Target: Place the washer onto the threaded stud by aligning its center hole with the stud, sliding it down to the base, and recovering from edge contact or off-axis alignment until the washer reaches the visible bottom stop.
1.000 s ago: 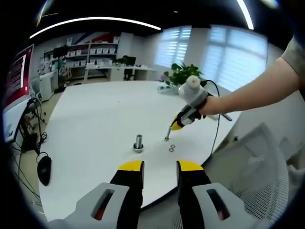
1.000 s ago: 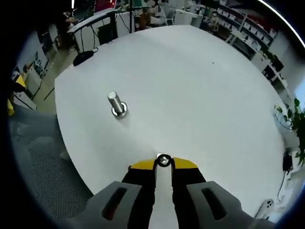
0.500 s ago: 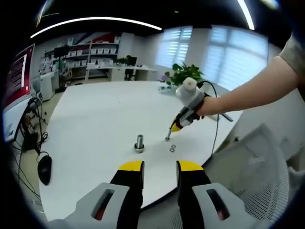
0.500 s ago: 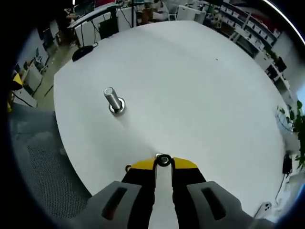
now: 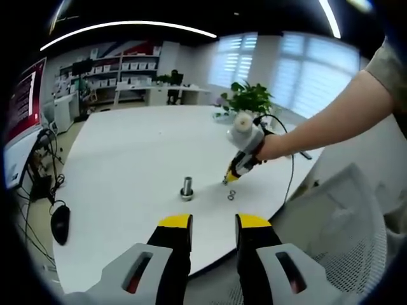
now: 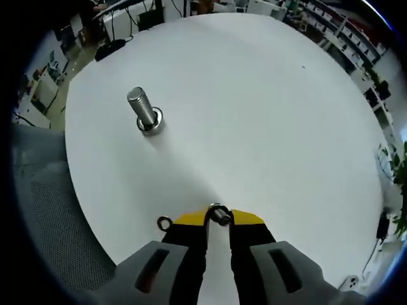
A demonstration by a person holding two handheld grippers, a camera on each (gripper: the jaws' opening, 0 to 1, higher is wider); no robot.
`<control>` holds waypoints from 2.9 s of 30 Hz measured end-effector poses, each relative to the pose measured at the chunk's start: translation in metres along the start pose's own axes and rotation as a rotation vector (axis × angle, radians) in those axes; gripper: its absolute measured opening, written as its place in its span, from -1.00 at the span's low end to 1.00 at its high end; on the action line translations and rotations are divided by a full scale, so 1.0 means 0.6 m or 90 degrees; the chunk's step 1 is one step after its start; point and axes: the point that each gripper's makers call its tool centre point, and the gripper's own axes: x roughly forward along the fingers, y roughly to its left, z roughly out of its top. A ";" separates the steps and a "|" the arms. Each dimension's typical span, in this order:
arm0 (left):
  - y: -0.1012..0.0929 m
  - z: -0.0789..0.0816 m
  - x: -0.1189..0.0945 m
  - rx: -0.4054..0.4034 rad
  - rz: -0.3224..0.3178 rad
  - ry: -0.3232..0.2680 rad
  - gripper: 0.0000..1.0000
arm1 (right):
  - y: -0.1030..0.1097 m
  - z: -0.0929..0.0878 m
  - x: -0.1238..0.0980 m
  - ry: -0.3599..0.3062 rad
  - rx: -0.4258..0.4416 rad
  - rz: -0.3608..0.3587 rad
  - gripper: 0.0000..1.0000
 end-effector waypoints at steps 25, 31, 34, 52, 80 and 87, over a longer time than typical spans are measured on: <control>-0.003 -0.001 0.001 0.002 -0.007 0.003 -0.51 | 0.021 -0.031 -0.011 0.007 0.076 0.025 -0.60; -0.003 -0.002 0.000 0.000 -0.006 0.004 -0.51 | 0.050 -0.035 0.001 0.014 0.081 0.047 -0.60; -0.002 -0.002 0.000 -0.001 -0.004 0.004 -0.51 | 0.052 -0.037 0.006 0.015 0.085 0.050 -0.60; -0.002 -0.005 0.002 0.001 -0.005 0.011 -0.51 | 0.052 -0.049 0.006 0.021 0.010 0.065 -0.62; 0.002 -0.007 0.001 -0.001 0.002 0.013 -0.51 | 0.054 -0.053 0.003 0.031 0.022 0.028 -0.74; 0.004 -0.003 0.000 -0.006 0.005 0.005 -0.51 | 0.047 -0.053 -0.011 0.020 0.054 0.032 -0.73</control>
